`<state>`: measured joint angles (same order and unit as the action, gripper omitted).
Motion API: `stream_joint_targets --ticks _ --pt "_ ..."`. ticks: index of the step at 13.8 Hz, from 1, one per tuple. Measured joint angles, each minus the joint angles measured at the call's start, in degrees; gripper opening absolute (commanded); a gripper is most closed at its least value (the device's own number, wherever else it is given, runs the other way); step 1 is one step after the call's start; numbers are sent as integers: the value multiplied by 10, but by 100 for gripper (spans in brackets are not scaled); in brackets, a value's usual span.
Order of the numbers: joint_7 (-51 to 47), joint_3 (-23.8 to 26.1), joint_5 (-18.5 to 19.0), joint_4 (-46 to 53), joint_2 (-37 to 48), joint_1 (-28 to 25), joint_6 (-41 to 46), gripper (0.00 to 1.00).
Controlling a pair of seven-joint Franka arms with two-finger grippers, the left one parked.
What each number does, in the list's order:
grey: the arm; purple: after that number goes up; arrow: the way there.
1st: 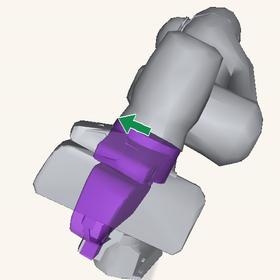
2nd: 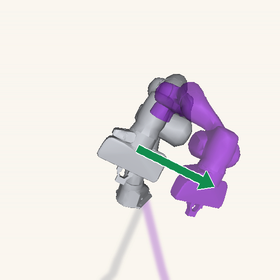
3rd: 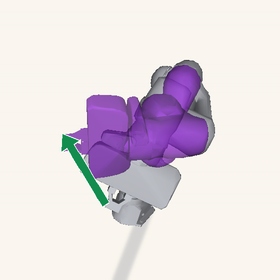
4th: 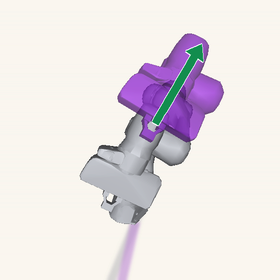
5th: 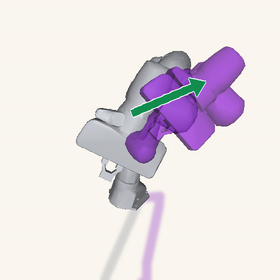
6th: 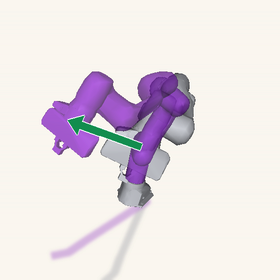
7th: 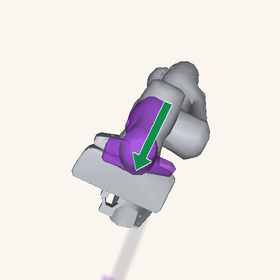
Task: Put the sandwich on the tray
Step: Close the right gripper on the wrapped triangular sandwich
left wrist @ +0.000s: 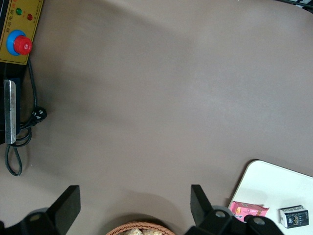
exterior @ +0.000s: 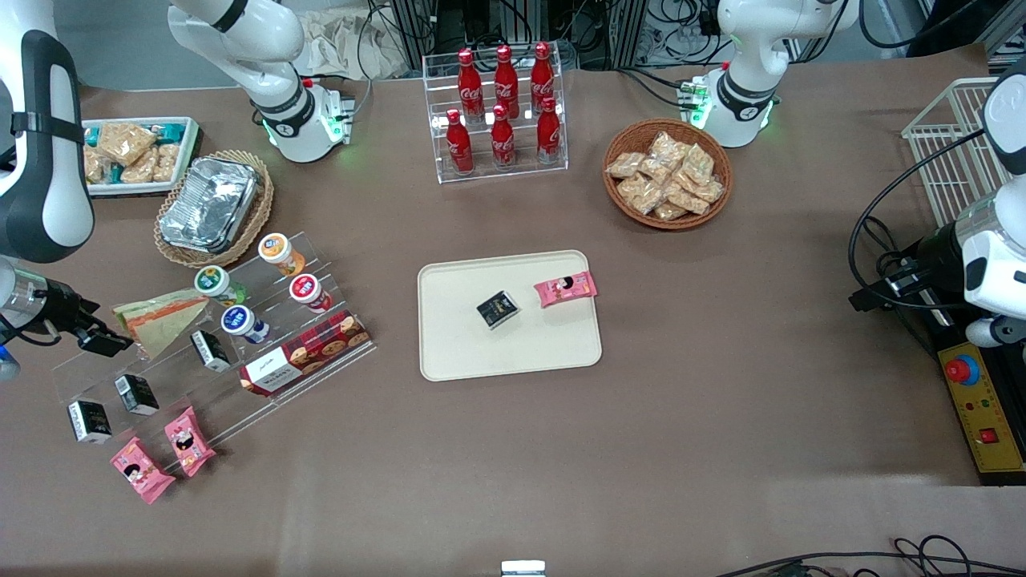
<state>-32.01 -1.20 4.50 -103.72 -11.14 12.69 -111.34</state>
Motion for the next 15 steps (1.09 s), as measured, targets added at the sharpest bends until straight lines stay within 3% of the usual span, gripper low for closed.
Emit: stream_joint_targets --ticks 12,13,14,15 --pt "0 0 -14 -74 -1 10 -84 96" --pt "0 0 -14 -76 -1 11 -86 94" --pt "0 0 -16 -76 -1 11 -87 84" --pt "0 0 -19 -76 -1 11 -89 67"
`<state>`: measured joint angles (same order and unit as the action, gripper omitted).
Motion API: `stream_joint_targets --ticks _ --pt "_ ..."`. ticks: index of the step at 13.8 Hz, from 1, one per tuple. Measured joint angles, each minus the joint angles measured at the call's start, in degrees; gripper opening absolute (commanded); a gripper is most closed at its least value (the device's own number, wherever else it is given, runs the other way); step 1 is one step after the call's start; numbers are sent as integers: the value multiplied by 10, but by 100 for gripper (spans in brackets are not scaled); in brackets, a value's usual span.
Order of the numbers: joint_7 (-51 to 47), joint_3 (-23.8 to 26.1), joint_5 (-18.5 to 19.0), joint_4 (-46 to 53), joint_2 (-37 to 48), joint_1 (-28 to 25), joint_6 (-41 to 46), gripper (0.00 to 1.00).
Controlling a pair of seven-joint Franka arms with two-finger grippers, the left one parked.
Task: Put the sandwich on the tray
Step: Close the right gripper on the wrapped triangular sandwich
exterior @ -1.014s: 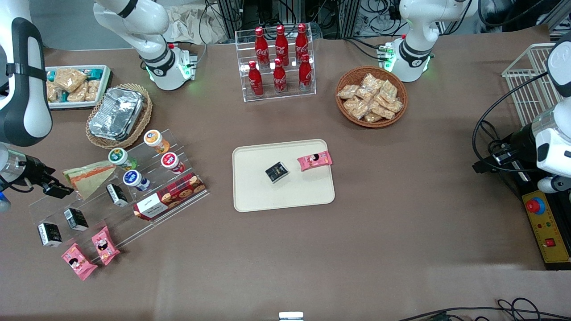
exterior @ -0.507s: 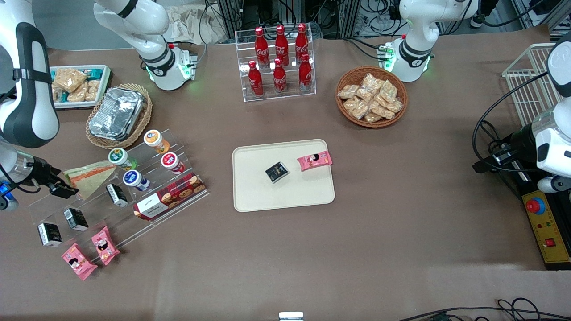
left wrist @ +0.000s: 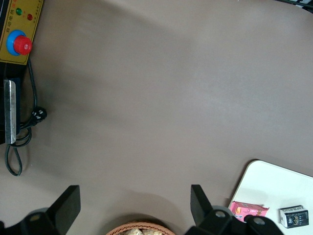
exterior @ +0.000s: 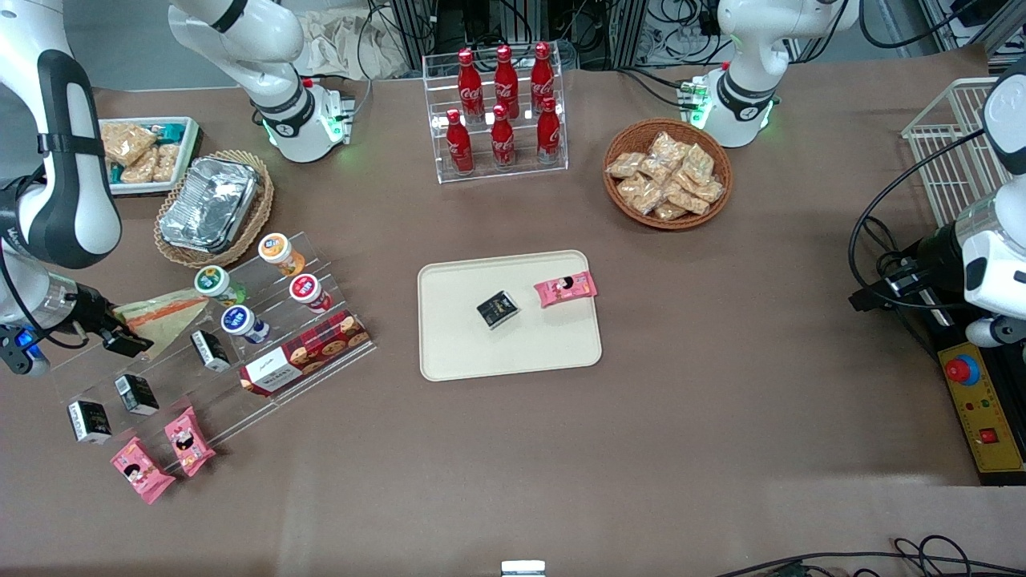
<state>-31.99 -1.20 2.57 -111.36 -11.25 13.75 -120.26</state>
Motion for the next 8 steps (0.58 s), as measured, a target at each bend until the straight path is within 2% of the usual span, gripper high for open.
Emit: stream_joint_targets --ticks 3,4,8 --pt "1 2 -3 -1 0 0 -1 4" --pt "4 3 -3 -1 0 0 -1 0" --pt "16 4 -3 -2 0 0 2 0"
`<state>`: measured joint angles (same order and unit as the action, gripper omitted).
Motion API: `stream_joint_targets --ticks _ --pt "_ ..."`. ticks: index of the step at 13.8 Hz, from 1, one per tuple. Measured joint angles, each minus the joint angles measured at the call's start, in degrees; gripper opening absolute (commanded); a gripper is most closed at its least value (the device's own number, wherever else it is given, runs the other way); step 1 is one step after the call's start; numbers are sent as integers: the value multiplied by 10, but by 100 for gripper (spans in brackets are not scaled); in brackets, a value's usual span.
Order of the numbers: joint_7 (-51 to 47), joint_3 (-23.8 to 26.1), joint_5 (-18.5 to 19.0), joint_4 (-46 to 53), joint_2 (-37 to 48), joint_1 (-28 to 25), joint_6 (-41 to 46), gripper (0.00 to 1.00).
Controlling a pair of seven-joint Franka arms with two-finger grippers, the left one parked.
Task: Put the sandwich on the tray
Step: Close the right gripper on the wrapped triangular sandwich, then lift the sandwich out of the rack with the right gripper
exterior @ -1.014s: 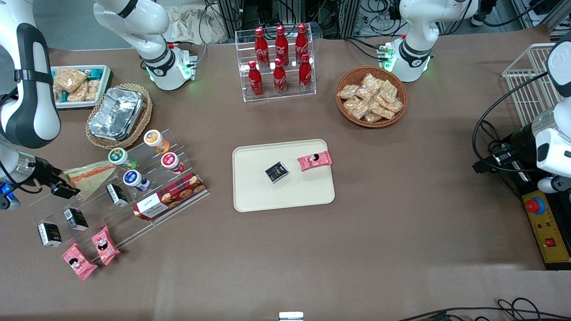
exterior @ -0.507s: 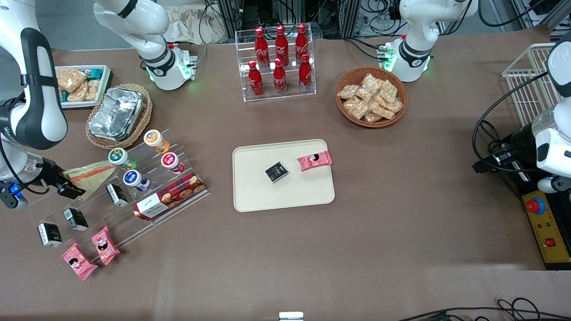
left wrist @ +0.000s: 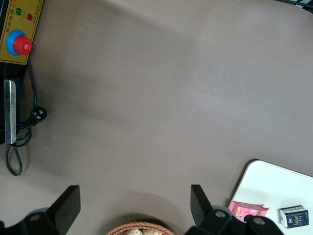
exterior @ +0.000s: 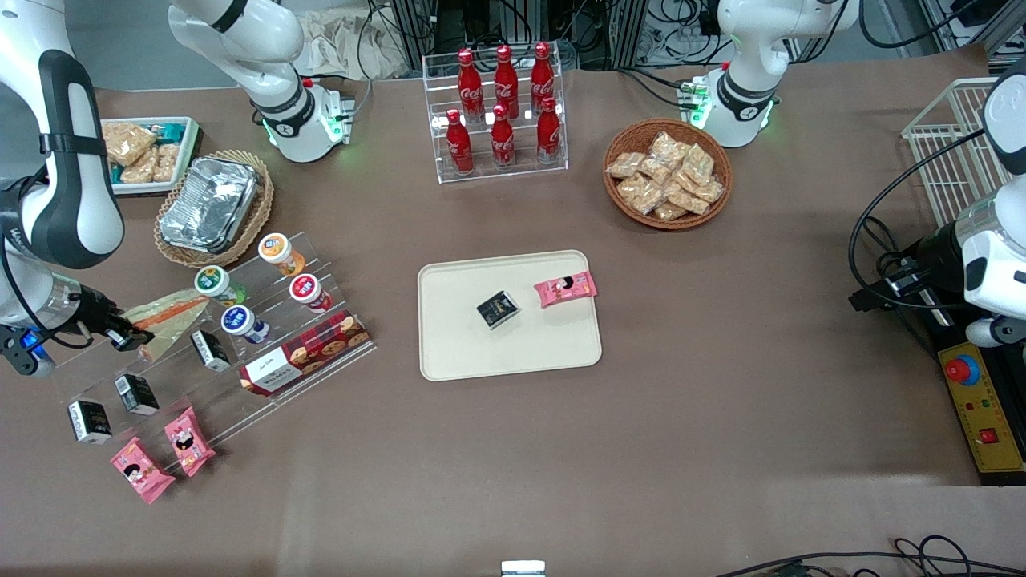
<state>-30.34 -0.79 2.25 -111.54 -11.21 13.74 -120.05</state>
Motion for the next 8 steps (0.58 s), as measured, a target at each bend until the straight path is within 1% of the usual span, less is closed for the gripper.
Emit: stream_joint_targets --ticks 4,6,8 --pt "7 1 0 9 2 0 23 0" --pt "17 2 0 35 6 0 66 0" --pt "39 3 -1 81 13 0 118 0"
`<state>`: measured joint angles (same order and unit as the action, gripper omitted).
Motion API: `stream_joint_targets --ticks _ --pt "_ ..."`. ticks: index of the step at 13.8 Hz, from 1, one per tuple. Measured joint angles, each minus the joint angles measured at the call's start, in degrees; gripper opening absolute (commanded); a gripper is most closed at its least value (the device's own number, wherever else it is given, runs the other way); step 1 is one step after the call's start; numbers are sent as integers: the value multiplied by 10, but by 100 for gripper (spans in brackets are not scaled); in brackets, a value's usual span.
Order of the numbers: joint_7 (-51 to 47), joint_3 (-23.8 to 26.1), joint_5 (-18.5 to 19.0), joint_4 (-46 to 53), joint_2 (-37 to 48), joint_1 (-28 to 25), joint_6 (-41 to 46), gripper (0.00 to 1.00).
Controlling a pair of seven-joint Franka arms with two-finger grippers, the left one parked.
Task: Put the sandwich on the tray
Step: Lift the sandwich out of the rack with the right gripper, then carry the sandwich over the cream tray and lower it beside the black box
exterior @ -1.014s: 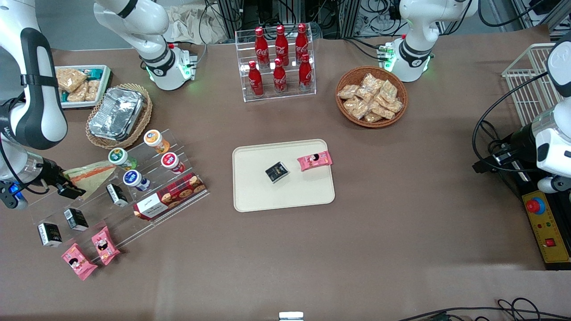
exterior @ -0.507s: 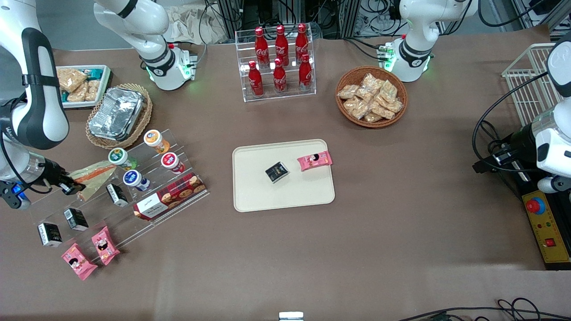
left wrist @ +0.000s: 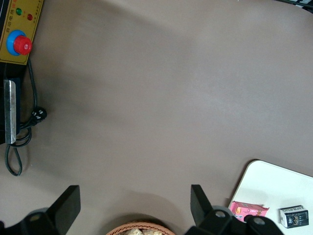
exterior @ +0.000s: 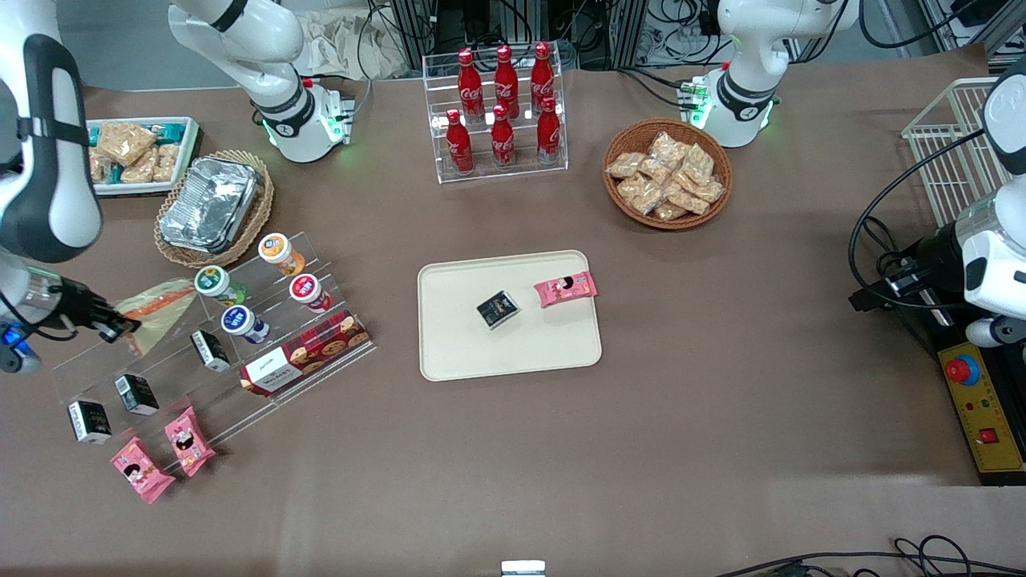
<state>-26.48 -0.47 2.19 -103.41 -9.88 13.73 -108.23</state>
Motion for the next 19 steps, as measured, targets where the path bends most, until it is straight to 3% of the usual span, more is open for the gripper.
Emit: stream_joint_targets --ticks 2,6,10,13,19 --pt "10 2 -8 59 6 -1 66 0" --pt "-26 4 -62 133 11 -37 148 0" --pt "-231 7 -75 135 7 -150 149 0" --pt "-401 9 -116 135 -6 -234 134 0" --pt "-619 9 -134 132 -90 -357 6 0"
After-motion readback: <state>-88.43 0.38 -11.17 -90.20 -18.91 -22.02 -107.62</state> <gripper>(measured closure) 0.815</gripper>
